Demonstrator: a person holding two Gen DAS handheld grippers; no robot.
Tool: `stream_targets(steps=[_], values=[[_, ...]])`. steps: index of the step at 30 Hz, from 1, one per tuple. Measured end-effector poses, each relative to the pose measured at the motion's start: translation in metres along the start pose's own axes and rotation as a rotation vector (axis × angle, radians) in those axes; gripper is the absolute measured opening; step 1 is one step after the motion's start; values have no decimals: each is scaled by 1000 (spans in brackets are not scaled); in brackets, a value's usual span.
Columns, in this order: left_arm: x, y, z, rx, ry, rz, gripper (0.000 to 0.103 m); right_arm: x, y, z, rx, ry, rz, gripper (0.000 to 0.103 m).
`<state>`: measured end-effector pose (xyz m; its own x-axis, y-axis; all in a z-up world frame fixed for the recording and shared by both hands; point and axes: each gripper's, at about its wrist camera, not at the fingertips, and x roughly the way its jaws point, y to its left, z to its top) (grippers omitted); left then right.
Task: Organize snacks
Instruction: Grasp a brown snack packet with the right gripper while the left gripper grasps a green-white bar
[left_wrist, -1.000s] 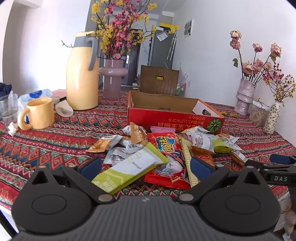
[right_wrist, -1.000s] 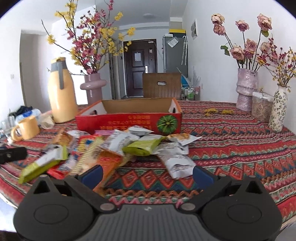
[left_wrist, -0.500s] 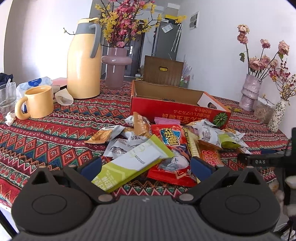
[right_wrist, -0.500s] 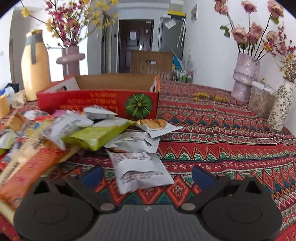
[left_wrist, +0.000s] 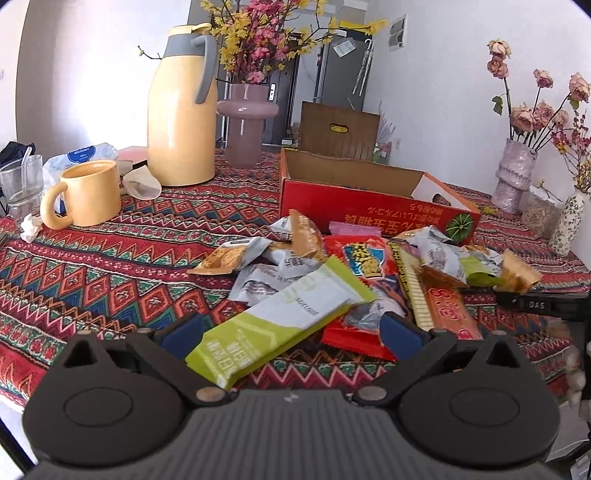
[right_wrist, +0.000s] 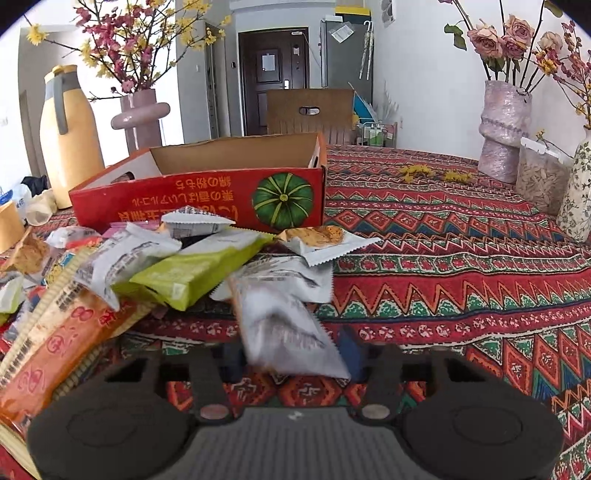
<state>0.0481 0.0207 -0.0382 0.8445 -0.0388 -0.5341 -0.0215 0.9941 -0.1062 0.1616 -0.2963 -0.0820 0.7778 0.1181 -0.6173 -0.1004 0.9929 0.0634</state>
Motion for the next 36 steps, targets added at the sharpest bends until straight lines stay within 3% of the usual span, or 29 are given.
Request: stream_targets(steps=[2,3,17,28,33,36], values=[[1,2,-1,6,3,7,103,-3,0,-1,7,-10,-4,26],[2,3,-1,11,5,12,103,-6,-1,-3,12,-15,-1,16],[40,2,5,179,49,-3,101,-56,9,-26,56,-132,8,15],[63,21,10,140,128,-179,69,-62,19,-29,57,-133,22,15],[55,23,3,129,138,-221,40,-59,22,-31,61,-123,30,15],[49,22,-1,116,131,-221,39,-60,24,-32,60,-121,38,15]])
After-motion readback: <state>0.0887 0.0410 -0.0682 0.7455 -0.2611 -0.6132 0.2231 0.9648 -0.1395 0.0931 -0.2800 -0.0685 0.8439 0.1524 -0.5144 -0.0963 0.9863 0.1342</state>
